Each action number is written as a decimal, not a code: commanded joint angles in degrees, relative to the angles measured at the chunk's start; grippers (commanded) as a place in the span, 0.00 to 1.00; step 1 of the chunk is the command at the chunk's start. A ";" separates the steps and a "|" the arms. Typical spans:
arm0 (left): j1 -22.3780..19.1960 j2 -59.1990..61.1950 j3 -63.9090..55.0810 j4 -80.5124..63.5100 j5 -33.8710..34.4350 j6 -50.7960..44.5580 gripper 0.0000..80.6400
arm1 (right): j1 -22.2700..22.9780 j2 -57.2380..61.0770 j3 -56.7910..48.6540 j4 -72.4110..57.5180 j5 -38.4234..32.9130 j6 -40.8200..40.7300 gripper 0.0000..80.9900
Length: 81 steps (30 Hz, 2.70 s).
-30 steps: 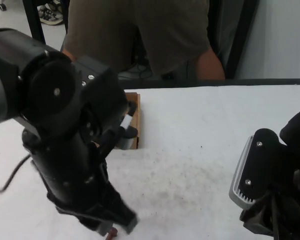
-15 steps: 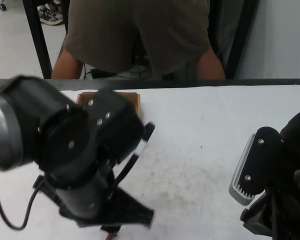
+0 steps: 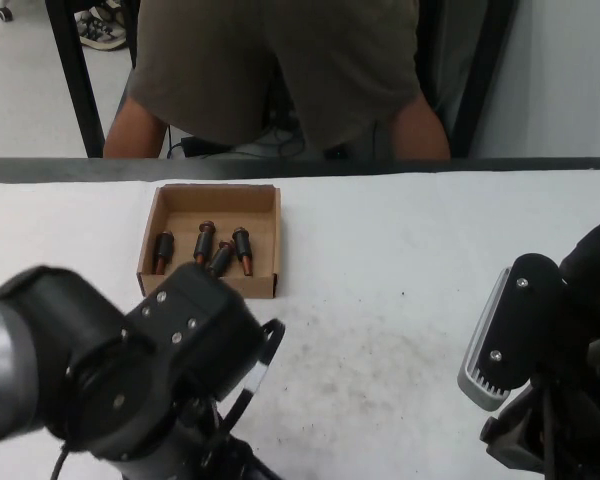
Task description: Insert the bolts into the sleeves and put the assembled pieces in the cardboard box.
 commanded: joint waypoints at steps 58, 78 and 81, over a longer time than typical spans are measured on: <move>6.28 -20.92 1.48 -24.16 12.77 -0.22 0.01 | -0.22 -0.67 -2.80 -10.47 -13.80 13.98 0.00; 25.00 -22.30 1.48 -46.61 43.36 -10.39 0.01 | 3.03 6.60 -2.80 -46.58 -19.85 30.18 0.00; 25.00 -22.30 1.48 -46.61 44.24 -11.26 0.01 | 3.15 7.59 -2.80 -48.06 -19.85 31.21 0.00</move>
